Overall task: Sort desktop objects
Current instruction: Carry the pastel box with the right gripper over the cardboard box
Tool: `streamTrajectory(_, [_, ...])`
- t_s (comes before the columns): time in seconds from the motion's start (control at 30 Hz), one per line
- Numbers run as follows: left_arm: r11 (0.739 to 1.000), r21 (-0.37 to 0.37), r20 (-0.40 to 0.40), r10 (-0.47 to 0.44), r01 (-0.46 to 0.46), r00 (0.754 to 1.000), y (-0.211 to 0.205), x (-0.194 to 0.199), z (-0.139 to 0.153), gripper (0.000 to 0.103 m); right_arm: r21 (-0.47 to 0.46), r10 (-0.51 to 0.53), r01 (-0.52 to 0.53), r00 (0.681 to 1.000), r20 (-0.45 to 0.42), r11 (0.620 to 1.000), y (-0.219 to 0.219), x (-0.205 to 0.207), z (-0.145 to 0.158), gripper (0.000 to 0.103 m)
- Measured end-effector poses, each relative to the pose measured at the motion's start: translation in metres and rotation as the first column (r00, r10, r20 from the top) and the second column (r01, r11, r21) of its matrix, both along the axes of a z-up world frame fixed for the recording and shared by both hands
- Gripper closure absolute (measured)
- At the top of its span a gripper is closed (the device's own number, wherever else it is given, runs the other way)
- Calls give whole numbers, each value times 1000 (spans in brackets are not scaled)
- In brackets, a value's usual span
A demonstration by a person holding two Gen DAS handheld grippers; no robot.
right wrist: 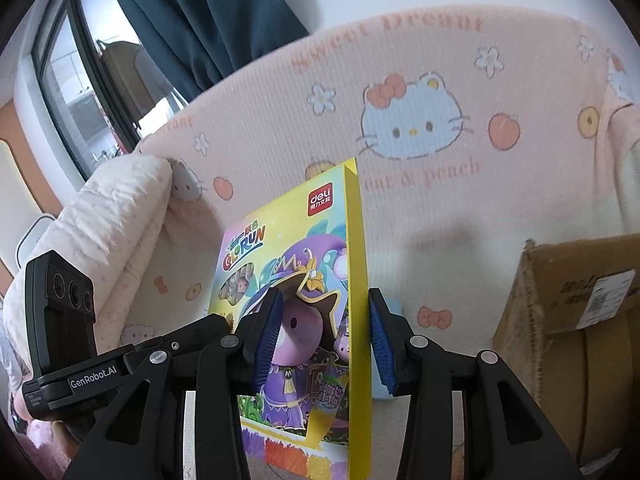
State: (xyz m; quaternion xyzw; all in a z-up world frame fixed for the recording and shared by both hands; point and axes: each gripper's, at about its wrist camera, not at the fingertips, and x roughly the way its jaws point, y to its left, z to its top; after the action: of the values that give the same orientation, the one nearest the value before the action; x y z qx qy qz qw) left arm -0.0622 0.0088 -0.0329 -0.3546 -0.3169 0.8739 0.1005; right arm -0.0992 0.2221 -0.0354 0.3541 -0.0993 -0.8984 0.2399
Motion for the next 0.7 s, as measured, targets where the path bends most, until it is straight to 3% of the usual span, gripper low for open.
streamTrajectory(0.3, [991,18,29,-130,129,991,57,-26,1,66,32,-99,98,995,12,995,58,7,8,63])
streamTrajectory(0.7, [939,10,32,-344,344,938,170,-63,-3,66,59,-296,294,954,36,954,171,14,22,63])
